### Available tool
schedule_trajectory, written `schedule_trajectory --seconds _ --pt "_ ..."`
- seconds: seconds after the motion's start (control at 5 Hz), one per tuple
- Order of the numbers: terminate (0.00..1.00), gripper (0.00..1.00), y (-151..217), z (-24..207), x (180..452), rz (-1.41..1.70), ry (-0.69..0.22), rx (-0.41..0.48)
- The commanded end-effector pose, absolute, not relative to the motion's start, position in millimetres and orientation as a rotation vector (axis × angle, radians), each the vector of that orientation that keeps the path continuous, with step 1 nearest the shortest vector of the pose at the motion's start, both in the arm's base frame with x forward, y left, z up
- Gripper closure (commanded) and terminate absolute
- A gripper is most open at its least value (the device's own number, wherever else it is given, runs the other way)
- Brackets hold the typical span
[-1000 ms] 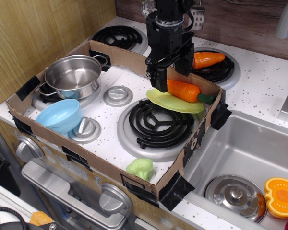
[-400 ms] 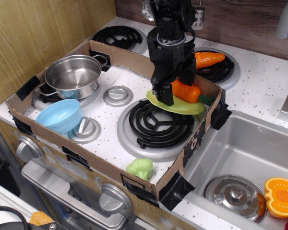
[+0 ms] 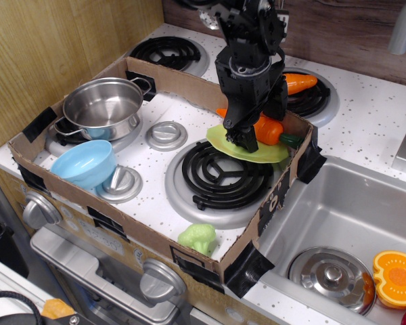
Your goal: Take carrot off plate
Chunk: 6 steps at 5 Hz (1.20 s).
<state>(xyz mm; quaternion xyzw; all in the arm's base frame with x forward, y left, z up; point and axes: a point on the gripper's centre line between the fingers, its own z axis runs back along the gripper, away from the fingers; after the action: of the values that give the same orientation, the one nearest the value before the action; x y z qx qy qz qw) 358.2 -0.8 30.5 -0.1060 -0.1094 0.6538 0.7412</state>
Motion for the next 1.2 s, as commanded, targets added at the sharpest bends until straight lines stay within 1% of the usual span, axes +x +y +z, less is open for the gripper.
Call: schedule_trajectory --seconds 0.0,0.2,0.4,0.6,0.8,1.0 --pt "0.0 0.0 9 13 366 1.425 -0.191 -0.194" --pt "0.0 0.0 11 7 369 1.425 -0.15 -0.162" --pt "0.0 0.0 14 8 368 1.385 -0.051 -0.097" --pt "0.0 0.0 15 13 361 1.364 -0.02 -0.052" --pt "0.0 0.0 17 15 356 1.351 -0.008 -0.039" --pt "0.0 1.0 18 14 349 1.351 -0.02 -0.007"
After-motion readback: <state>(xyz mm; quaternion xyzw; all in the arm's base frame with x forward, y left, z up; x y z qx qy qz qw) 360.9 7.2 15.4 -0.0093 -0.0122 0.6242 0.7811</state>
